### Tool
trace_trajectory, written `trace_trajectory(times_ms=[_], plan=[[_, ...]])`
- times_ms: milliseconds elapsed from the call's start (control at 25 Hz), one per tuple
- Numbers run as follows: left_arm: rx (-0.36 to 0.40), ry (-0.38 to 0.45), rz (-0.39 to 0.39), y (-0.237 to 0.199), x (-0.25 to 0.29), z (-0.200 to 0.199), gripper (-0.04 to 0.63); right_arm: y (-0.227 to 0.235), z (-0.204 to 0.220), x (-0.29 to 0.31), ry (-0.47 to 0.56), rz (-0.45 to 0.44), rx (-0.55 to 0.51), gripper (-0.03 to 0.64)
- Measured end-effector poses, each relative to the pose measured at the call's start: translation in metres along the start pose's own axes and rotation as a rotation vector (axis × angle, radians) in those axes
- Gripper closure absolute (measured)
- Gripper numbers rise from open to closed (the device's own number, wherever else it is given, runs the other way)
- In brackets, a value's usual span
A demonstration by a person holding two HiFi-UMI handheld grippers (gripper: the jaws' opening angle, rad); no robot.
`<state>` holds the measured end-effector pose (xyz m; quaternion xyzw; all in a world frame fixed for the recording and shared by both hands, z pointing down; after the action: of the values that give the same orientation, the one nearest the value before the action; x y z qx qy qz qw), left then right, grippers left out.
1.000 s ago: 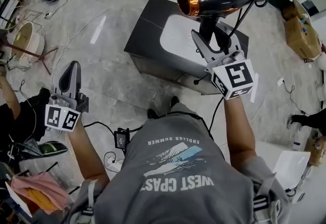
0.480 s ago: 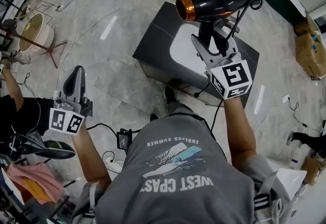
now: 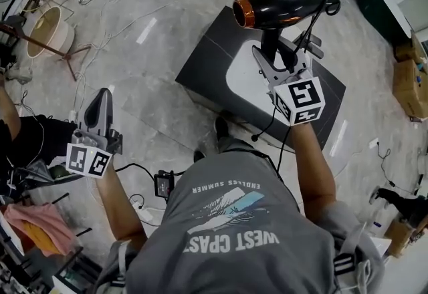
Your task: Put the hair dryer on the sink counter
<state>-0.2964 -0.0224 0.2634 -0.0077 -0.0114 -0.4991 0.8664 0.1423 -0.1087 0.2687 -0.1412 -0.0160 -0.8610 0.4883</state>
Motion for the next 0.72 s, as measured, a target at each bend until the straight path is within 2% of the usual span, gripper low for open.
trace_trajectory(times_ms=[400,720], plan=[[-0.016,-0.035,-0.042,0.009,0.014,0.013,0.575,0.024,0.032,0.037,-0.052,-0.041,0.021,0.396],[-0.035,-0.070,-0.071,-0.003,0.021,0.023,0.575,0.031,0.055,0.079,-0.099,-0.068,0.033,0.397]])
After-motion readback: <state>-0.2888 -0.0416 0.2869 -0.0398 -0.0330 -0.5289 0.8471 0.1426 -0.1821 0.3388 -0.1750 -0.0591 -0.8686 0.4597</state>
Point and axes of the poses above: the fingertips, and each gripper's own axes: x forward along the fingers, y to its right, z out of its underside, the point moved 8 cm from there along -x, backward along the fingers, and after that the axes turned 4 degrees about x, right-handed, at the moved point
